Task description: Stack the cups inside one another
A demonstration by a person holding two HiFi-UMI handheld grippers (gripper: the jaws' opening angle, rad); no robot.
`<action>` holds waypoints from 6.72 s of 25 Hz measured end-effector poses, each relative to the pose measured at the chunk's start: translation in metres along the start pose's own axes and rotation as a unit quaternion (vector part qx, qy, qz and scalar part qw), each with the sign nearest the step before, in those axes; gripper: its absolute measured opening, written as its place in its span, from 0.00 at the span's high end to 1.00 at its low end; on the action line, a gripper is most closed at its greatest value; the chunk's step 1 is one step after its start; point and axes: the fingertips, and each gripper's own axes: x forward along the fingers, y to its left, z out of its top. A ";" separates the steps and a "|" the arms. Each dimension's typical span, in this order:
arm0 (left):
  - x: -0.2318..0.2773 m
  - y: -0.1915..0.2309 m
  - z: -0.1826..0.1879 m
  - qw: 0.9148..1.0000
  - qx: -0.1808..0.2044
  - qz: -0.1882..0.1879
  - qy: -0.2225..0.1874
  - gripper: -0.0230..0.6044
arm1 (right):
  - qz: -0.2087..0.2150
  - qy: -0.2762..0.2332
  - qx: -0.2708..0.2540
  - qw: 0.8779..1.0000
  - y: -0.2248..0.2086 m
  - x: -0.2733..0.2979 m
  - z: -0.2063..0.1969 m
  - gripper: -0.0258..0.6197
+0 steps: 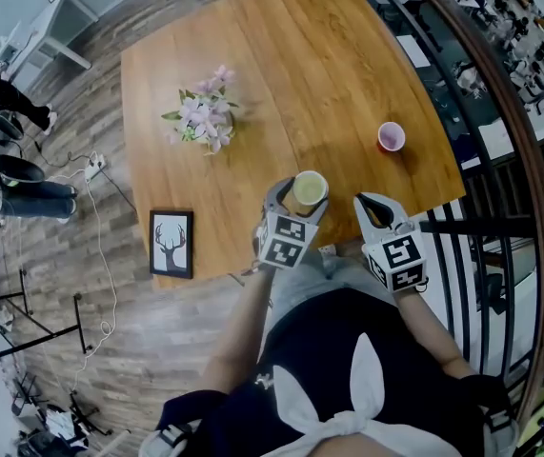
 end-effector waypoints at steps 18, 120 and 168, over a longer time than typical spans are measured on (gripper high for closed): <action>-0.007 0.008 0.012 1.000 -0.009 0.002 -0.020 0.41 | 0.008 -0.001 -0.007 1.000 0.004 0.010 0.008 0.96; -0.043 0.080 0.011 0.991 -0.093 0.095 -0.028 0.94 | -0.100 0.137 0.007 0.985 -0.205 0.089 -0.064 0.48; -0.110 0.061 0.018 0.995 -0.067 0.046 -0.052 0.94 | -0.108 0.025 -0.011 0.994 -0.083 -0.022 0.041 0.48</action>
